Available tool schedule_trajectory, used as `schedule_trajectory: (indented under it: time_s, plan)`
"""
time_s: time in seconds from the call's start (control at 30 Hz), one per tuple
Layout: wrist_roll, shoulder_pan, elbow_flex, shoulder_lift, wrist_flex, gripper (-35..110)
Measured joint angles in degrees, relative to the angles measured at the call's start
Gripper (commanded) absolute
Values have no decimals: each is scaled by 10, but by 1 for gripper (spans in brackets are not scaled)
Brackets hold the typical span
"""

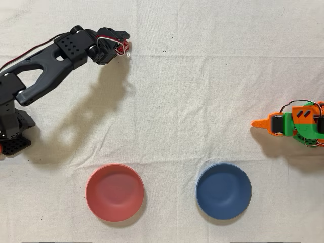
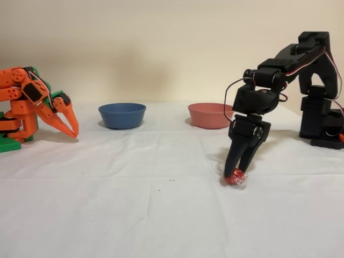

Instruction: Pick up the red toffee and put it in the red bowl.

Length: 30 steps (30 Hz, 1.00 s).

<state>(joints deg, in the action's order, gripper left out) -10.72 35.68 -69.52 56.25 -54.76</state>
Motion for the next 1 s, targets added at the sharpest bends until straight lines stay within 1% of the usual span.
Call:
schedule_trajectory:
  time_s: [0.37,0.57,0.87,1.0]
  plan:
    - [2,-11,-10,0,11,29]
    - [0,-10,-16,0,18,20]
    - [0,-9,-24,1,18,18]
    - [4,-8,-32,3,20,10]
